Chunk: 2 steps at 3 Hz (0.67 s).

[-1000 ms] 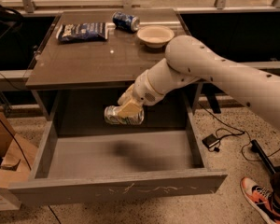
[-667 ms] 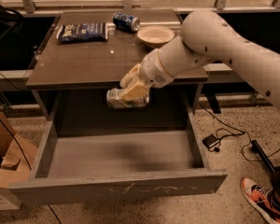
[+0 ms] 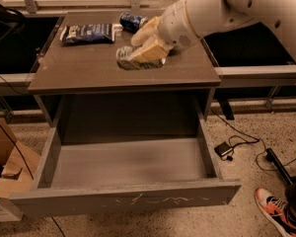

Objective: Pick 7up can from top drawer and place on counter

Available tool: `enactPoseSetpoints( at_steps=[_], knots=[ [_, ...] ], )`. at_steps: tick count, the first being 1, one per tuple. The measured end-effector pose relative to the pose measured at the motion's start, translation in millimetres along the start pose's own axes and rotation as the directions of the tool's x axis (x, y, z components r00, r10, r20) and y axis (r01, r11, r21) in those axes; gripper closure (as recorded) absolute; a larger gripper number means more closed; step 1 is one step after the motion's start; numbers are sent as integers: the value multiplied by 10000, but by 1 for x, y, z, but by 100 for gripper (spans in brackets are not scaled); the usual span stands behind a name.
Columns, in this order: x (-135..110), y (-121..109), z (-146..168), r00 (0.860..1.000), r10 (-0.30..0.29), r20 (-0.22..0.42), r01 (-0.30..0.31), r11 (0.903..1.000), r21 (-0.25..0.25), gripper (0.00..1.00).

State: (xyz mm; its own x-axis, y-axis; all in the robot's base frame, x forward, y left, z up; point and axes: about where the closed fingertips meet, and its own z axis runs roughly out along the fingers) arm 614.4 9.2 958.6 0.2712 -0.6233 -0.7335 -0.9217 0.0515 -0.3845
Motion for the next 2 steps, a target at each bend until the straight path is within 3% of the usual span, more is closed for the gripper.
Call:
enactPoseSetpoints(
  at_steps=[1,2],
  knots=[
    [14,-43,14,9997,243,-86,-239,9983,527,100],
    [40,-71,46,9966,827,66,-829,9951,539,100]
  ],
)
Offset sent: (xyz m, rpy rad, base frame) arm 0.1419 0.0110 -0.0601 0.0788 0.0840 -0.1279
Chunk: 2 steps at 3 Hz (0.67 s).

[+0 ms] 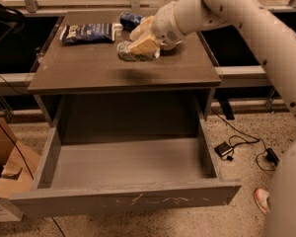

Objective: Pick 7up can from top drawer and place on counter

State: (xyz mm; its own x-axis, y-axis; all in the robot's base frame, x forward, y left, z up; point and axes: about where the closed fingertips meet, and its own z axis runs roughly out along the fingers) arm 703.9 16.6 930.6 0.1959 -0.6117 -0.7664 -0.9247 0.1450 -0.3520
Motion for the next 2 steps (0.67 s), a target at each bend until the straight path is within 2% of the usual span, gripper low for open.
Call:
enactPoseSetpoints(
  at_steps=[1,2],
  knots=[
    [18,-13,22,9983,552,178,-552,9985,-9,100],
    [21,-14,25,9980,603,194,-602,9982,-23,84]
  ],
)
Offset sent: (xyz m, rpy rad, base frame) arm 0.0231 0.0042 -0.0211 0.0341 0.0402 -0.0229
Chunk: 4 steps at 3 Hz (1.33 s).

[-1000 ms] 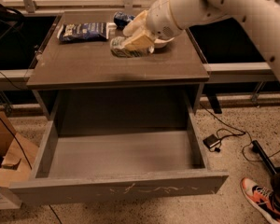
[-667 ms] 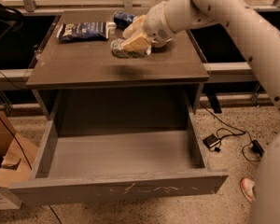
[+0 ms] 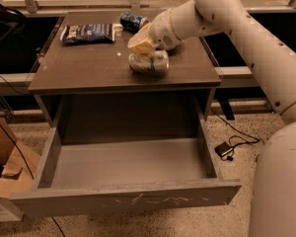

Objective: Pick 7up can from top drawer and place on counter

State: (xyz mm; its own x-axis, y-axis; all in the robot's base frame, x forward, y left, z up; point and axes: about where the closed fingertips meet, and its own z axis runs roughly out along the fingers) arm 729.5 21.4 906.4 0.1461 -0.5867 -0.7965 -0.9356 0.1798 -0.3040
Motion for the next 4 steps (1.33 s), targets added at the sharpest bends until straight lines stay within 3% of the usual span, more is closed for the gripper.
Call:
enactPoseSetpoints(
  at_steps=[3,4],
  knots=[
    [0,0,0,10000,0,0,0,10000,-1,15],
    [0,0,0,10000,0,0,0,10000,-2,0]
  ],
)
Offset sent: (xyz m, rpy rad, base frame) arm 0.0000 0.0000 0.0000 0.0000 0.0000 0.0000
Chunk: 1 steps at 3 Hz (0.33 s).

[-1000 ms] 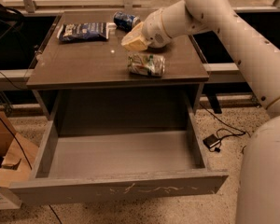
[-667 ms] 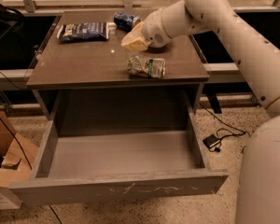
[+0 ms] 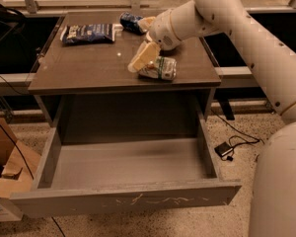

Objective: Pick 7up can from top drawer and place on counter

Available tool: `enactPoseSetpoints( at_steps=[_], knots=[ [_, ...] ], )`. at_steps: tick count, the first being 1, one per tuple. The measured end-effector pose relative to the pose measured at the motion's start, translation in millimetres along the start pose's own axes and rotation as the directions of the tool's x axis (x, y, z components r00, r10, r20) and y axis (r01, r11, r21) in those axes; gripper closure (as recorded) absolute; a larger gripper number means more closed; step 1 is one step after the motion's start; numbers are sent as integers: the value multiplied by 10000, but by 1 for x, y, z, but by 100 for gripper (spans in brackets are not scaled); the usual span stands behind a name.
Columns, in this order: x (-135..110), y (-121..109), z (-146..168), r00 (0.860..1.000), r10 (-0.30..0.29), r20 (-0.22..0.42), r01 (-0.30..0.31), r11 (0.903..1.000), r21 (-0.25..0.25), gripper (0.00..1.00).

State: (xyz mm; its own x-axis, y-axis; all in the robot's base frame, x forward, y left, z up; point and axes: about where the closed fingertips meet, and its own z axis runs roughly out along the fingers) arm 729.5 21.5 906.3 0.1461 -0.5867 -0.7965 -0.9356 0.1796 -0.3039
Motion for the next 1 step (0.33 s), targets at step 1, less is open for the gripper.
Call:
enactPoseSetpoints(
  at_steps=[1],
  knots=[
    [0,0,0,10000,0,0,0,10000,-1,0]
  ],
)
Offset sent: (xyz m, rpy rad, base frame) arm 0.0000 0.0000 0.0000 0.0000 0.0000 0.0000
